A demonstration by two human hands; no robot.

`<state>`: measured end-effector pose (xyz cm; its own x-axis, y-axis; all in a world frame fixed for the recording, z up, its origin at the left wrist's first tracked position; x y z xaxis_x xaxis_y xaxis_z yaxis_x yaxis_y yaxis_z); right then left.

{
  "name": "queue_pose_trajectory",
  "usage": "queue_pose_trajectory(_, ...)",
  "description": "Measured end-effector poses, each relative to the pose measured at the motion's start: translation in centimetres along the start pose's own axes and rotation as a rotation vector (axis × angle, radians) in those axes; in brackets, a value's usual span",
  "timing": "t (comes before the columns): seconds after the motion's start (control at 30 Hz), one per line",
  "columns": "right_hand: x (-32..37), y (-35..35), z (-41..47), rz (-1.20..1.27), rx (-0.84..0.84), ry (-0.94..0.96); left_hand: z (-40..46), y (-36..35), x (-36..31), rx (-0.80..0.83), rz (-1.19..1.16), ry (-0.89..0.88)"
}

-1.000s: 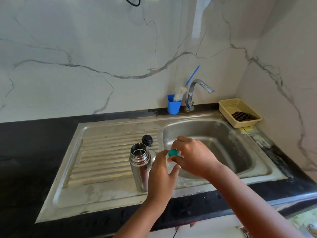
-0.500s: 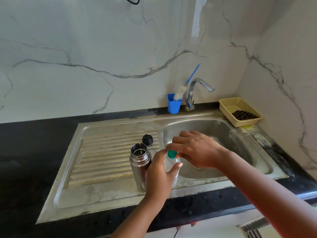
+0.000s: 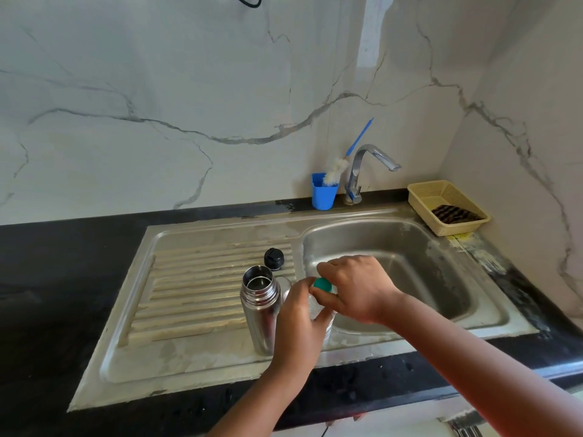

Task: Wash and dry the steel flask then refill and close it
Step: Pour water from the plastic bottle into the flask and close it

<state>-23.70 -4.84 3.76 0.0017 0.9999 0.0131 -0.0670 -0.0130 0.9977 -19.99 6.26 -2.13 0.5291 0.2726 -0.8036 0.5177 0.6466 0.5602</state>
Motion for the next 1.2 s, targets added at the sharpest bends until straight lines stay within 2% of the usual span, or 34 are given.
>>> queue_pose_trajectory(0.1,0.2,0.0,0.1,-0.031,0.041,-0.121,0.4,-0.1,0.1,0.042,-0.025,0.039)
queue_pose_trajectory(0.2,-0.4,-0.6,-0.3,0.040,0.152,-0.301,0.8,-0.5,0.0,0.080,-0.046,0.047)
queue_pose_trajectory(0.3,0.0,-0.3,-0.8,0.020,0.132,-0.355,1.0,-0.5,-0.1,0.069,-0.057,0.063)
queue_pose_trajectory(0.43,0.3,2.3,-0.6,-0.016,-0.077,-0.297,2.0,1.2,-2.1,-0.002,-0.134,-0.019)
queue_pose_trajectory(0.53,-0.3,6.2,0.2,0.082,-0.209,-0.265,3.4,4.1,-5.6,0.003,-0.213,-0.122)
queue_pose_trajectory(0.67,-0.9,11.2,3.7,0.270,-0.301,-0.155,7.4,9.4,-8.0,0.037,-0.230,-0.140)
queue_pose_trajectory(0.87,-2.6,11.7,12.6,0.498,-0.204,-0.092,15.1,15.3,-5.0,0.005,-0.047,-0.030)
queue_pose_trajectory(1.03,-3.6,7.3,19.9,0.566,-0.031,-0.135,19.6,16.5,1.9,-0.040,-0.095,0.122)
queue_pose_trajectory(1.2,-4.2,1.9,24.6,0.594,0.061,-0.188,21.9,15.8,7.5,-0.083,-0.081,0.215)
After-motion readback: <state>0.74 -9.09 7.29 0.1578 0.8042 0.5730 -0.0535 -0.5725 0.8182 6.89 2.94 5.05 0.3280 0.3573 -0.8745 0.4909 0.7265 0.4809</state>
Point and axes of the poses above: each hand's wrist, its own z-axis towards the middle knuckle, its own y-axis out of the back of the hand, x = y × z, the point moved 5 cm from there along z, towards the middle knuckle, and after that the axes turned 15 degrees about x, right-handed, at the moved point
